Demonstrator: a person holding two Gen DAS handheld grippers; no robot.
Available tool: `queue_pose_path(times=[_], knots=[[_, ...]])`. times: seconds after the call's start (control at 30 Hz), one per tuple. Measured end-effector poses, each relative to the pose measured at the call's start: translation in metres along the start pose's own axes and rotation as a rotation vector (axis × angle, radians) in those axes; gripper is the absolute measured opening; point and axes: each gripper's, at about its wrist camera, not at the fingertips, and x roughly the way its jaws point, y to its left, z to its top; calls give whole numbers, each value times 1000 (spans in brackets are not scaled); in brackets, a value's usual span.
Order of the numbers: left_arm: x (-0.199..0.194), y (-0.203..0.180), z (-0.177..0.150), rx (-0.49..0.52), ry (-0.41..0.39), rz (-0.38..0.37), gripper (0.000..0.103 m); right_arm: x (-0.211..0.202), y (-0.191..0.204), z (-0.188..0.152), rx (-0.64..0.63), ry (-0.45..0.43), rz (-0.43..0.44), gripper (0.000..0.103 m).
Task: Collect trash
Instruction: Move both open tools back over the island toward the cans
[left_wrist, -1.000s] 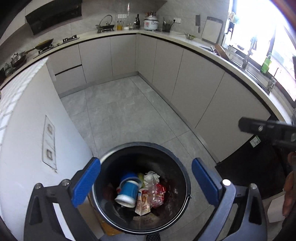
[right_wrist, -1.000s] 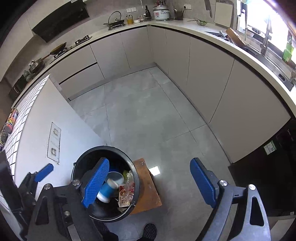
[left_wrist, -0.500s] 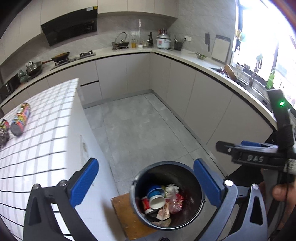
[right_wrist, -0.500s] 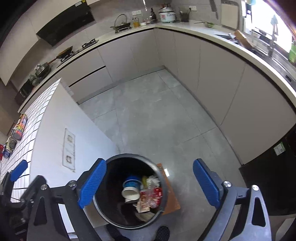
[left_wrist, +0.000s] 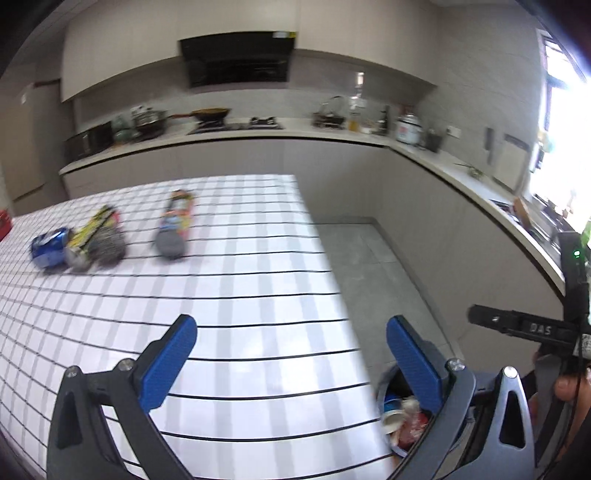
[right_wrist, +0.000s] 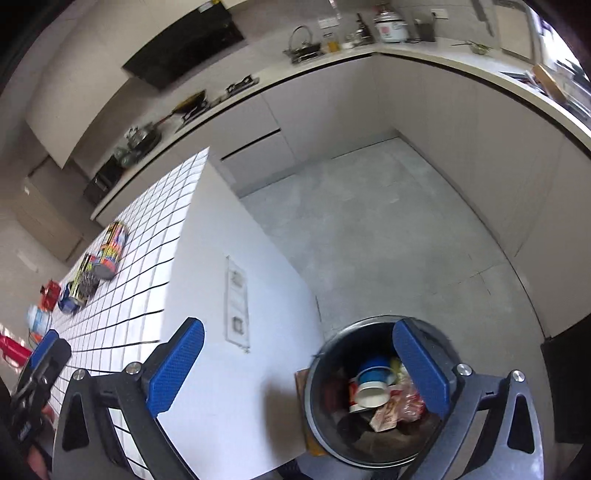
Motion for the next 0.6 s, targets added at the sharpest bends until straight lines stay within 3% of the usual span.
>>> queue_pose_path(times=[0.13, 0.27, 0.6], knots=[[0, 55, 0, -10, -15, 82, 103, 13, 50, 0, -74, 15, -52, 103], [3, 111, 1, -52, -26, 98, 103, 26, 95, 1, -100, 6, -78, 103], [12, 252, 5, -143, -22, 201, 103, 70, 215, 8, -183, -16, -41, 103]])
